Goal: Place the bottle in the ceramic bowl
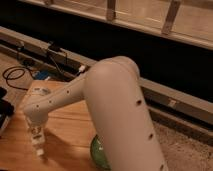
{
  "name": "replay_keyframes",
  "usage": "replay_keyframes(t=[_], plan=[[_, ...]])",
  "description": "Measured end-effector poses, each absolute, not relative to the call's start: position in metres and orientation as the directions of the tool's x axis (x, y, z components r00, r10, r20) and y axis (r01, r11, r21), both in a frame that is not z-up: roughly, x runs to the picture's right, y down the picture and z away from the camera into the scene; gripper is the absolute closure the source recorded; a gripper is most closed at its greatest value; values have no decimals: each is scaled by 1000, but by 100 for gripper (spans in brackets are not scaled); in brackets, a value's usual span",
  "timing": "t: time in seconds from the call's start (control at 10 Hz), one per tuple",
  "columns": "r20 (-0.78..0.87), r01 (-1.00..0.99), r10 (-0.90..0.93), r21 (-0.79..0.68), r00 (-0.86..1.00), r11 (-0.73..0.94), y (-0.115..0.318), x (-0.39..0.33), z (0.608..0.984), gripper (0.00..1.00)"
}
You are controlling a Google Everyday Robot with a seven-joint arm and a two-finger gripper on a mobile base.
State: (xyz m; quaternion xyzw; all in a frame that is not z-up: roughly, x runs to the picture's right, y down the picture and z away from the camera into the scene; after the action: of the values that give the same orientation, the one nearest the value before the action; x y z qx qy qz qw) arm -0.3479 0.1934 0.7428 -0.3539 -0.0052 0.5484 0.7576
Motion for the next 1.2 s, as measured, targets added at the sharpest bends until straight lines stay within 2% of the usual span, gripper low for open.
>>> replay_keyframes(t=[0.6,1.2], plan=[[-405,-894,869,-440,286,89,166,-281,727,100],[-421,-888,855,-451,301,91,166,-290,733,100]])
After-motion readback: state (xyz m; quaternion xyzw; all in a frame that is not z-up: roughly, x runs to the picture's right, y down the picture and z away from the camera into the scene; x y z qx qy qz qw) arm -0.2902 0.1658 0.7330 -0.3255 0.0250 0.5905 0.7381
